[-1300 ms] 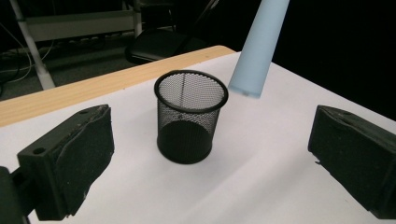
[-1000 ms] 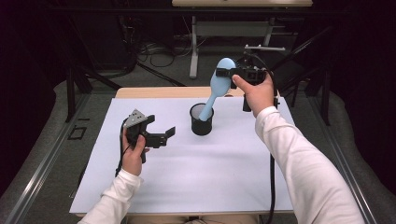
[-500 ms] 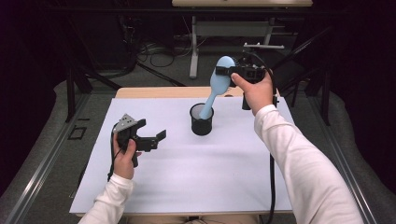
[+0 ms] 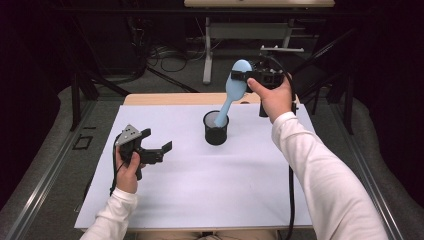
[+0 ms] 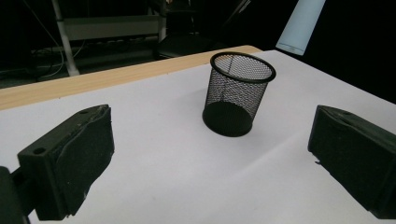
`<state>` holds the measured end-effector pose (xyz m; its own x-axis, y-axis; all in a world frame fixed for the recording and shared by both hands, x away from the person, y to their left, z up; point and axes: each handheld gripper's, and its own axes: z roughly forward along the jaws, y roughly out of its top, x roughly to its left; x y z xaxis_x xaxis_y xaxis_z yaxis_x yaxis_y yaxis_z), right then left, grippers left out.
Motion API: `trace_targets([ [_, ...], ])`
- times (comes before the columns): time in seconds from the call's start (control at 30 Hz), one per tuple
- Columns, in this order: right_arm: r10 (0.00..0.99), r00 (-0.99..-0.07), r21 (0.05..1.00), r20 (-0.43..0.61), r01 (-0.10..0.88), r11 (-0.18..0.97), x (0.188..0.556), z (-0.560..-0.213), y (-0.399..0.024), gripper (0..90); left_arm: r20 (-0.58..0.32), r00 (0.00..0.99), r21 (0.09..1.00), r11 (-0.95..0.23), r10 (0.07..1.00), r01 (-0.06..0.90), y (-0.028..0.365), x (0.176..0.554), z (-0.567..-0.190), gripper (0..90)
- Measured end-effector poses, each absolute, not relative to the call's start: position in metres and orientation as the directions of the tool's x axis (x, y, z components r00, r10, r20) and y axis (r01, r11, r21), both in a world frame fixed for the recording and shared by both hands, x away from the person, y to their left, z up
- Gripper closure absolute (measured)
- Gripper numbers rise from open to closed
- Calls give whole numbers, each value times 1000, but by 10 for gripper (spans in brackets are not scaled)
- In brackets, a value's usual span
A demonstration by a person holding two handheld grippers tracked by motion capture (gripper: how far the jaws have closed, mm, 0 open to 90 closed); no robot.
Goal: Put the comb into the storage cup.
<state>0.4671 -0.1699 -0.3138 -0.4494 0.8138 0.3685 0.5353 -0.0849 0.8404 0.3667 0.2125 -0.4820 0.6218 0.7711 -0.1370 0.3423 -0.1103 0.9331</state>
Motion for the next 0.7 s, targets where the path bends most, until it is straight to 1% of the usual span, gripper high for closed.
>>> trace_targets([
  [0.23,819,-443,840,366,535,-86,468,-314,-171,493,-129,614,930,-120,779,348,216,367,-485,7],
  [0.7,833,-430,847,348,526,-83,473,-315,-172,493,-149,608,929,-100,780,356,217,366,-486,7],
])
